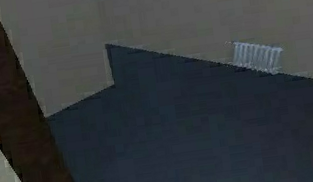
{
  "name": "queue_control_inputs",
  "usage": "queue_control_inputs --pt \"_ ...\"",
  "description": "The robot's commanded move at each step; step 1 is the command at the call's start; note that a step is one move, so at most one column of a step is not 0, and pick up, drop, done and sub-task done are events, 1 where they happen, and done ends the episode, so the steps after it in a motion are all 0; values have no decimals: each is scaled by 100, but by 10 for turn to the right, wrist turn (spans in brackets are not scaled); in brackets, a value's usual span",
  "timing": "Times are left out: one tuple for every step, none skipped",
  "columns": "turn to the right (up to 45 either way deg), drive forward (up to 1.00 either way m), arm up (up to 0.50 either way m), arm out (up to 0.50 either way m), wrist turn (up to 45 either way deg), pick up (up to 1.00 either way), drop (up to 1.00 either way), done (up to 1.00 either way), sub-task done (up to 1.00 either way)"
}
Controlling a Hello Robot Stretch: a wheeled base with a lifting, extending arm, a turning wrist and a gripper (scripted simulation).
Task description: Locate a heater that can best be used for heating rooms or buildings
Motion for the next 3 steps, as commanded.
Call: queue_control_inputs --pt "450 0 0 0 0 0 0 0 0" --pt "0 100 0 0 0 0 0 0 0" --pt "0 100 0 0 0 0 0 0 0"
